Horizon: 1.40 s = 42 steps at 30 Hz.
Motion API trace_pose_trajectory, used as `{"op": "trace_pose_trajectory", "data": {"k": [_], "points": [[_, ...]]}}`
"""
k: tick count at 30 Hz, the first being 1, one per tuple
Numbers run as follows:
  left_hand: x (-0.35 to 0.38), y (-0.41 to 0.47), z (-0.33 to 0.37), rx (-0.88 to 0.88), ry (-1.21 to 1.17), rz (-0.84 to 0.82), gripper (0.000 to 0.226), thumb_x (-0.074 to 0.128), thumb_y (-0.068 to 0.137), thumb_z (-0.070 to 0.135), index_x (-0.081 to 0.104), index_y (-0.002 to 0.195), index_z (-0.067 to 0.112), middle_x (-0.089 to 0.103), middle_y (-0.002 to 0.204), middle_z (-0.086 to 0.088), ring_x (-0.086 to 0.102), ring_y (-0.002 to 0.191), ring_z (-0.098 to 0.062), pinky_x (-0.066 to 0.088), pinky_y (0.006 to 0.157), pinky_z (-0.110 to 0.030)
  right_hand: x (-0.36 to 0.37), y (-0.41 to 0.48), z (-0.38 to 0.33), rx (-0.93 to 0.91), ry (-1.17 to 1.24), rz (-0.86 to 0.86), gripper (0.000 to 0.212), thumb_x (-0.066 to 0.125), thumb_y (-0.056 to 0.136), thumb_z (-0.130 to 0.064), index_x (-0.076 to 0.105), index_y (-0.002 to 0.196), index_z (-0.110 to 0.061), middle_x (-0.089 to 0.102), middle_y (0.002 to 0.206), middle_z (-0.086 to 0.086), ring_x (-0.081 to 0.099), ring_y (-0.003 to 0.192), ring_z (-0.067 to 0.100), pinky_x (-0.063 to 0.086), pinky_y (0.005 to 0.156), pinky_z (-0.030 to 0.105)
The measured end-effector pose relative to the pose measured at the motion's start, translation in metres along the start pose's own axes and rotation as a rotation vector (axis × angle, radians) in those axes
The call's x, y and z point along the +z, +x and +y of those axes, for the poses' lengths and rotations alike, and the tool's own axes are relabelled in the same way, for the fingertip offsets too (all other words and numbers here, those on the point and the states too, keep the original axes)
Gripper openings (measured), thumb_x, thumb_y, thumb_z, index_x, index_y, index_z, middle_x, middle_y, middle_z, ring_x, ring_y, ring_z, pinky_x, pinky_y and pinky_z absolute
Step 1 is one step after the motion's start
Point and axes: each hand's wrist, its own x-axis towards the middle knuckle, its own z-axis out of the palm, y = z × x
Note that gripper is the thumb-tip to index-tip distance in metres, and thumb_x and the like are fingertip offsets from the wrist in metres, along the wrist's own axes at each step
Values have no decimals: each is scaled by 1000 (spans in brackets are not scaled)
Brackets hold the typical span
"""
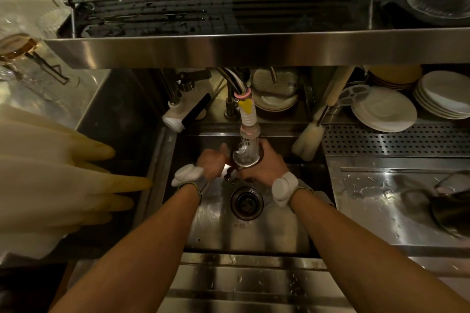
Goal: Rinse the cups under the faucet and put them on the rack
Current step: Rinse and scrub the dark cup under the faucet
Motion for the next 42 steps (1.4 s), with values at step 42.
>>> {"op": "trace_pose_trajectory", "data": {"k": [42], "points": [[19,-8,14,-15,-201,-122,61,35,94,60,69,94,10,69,108,-20,67,98,-31,54,90,-36,-2,6,-4,150,235,216,88,88,56,-36,43,129,-19,59,115,-2,58,96,14,46,73,19]]}}
